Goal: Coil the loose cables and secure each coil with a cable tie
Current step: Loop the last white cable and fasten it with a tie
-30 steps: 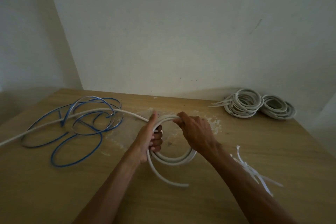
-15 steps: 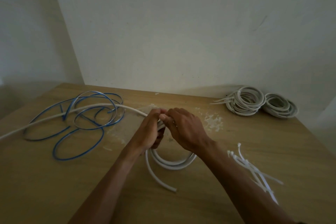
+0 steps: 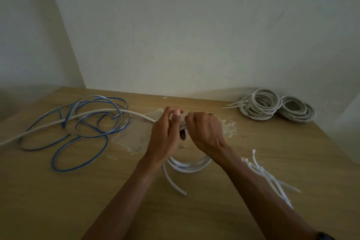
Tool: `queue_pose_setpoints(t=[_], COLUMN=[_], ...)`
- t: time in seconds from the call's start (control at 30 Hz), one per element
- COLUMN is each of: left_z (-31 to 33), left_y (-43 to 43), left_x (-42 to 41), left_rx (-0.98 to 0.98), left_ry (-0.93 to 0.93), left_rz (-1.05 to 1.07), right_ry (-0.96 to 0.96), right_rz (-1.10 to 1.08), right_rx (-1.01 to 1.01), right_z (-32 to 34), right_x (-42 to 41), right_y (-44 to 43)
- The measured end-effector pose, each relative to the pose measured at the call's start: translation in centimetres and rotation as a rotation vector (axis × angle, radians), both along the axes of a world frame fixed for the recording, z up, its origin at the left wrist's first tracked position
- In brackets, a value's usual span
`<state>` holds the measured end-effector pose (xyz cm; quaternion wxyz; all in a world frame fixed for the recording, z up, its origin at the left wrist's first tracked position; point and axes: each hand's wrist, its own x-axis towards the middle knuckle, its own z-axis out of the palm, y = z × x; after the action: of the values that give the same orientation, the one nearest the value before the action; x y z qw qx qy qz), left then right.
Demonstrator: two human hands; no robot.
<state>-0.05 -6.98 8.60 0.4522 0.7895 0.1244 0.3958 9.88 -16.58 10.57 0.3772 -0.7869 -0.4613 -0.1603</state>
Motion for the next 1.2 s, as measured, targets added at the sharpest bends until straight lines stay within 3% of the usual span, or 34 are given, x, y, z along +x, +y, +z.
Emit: queue_pose_setpoints(t=[0.1,0.23,0.37,0.57,0.67,0.73,0.83,0.9,0.97,1.03,1.2], left_z=[-1.0,-1.0,-0.5,-0.8,-1.1,-1.2,-1.4,-1.5,-1.5,-1.6,-1.7], left_y=[-0.4,-2.1,-1.1,-0.3,-0.5,-0.5,-0.5,-0.6,-0.7,-0.9,-0.9], left_x=[0.0,0.5,0.5,0.7,1.1,1.2,1.4,1.5,1.6,1.7,1.7], left_rx=[0.034,-0.419,-0.682,-0.707,-0.723,-0.748,-0.782,-0.799,-0.807,-0.81,-0.805], left_ry=[-0.022,-0.049,0.035,0.132,0.104,0.101,0.103,0.101,0.102,0.104,0.127], left_rz=[0.09,-0.001,-0.006,0.051,0.081,0.087,0.076,0.055,0.042,0.037,0.049], right_ry=[0.355,0.918,1.138,1.108,1.058,0.872,0.429,0.344,0.322,0.281,0.273], right_rz=[-0.042,-0.03,-0.044,-0.007,0.055,0.034,-0.051,-0.057,-0.122,-0.222,-0.278], right_rx=[0.2,0.466,0.523,0.469,0.296,0.061,-0.42,-0.824,-1.104,-1.169,-1.098], right_z=[0.1,-1.5,-3.5,-4.4,-3.3,-2.3,0.2,1.7,2.3,1.8,-0.1], right_x=[2.7,3.2,1.7,1.3,2.3,3.9,6.8,8.1,8.4,8.2,7.9], right_y=[-1.0,-1.1,-0.2,-0.2,-1.8,-3.1,-5.9,-8.1,-9.7,-10.3,-10.4])
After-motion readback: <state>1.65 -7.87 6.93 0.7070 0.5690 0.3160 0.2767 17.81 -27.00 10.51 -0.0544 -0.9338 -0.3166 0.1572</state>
